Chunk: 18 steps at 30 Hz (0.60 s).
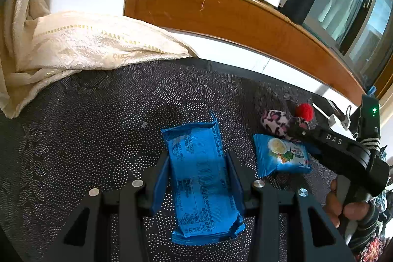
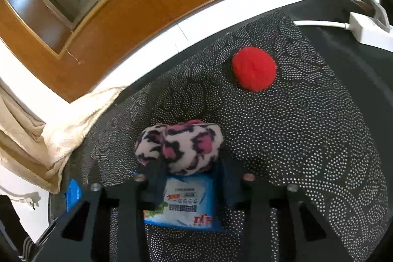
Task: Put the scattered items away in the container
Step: 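Grasp the blue wrapper packet with the left tool while the right tool grasps the leopard fabric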
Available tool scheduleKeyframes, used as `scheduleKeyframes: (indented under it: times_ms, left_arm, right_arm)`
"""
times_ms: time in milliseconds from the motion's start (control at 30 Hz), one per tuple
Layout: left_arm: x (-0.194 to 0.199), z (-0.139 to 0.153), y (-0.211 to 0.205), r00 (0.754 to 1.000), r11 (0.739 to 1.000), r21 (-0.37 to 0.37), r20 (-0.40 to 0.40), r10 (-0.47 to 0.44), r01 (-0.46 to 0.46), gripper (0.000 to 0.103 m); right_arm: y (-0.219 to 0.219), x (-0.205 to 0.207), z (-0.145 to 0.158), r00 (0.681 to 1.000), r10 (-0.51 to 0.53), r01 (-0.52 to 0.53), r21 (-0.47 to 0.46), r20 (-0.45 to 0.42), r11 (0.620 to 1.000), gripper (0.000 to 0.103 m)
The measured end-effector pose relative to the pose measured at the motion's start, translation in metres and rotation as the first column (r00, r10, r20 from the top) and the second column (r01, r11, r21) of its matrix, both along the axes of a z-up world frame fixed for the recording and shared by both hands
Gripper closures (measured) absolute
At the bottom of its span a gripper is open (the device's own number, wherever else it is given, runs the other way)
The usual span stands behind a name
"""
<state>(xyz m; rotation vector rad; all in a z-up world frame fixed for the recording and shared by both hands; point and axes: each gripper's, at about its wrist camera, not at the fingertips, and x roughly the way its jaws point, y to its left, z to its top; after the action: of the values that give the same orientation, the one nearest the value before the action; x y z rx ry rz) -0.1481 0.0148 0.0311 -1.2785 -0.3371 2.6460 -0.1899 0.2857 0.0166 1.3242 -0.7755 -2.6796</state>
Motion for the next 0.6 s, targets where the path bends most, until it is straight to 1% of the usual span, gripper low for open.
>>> scheduleKeyframes:
  times_ms: [33,200,267,333,500,600]
  left_arm:
    - [0.000,0.000,0.001,1.000,1.000,-0.001,0.000,-0.001,0.001,0.056]
    - [0.003,0.002,0.005,1.000,1.000,-0.003,-0.005,-0.013,0.013,0.056]
    - [0.005,0.003,0.008,1.000,1.000,-0.005,-0.011,-0.021,0.021,0.056]
    - [0.008,0.005,0.011,0.999,1.000,-0.008,-0.018,-0.030,0.030,0.056]
    - [0.019,0.016,0.021,0.996,0.998,-0.048,-0.072,-0.048,0.045,0.056]
    - [0.026,0.023,0.026,0.993,0.996,-0.069,-0.107,-0.058,0.051,0.056]
  right_arm:
    - [0.000,0.004,0.003,1.000,-0.006,0.006,0.010,-0.009,1.000,0.071]
    - [0.005,0.026,0.024,0.997,-0.034,0.036,0.026,-0.067,0.999,0.071]
    - [0.008,0.035,0.031,0.996,-0.042,0.044,0.031,-0.079,0.999,0.071]
    - [0.009,0.044,0.036,0.995,-0.055,0.060,0.057,-0.088,0.997,0.071]
    - [0.013,0.073,0.051,0.989,-0.079,0.095,0.126,-0.123,0.987,0.071]
    - [0.014,0.091,0.059,0.984,-0.097,0.120,0.152,-0.148,0.981,0.071]
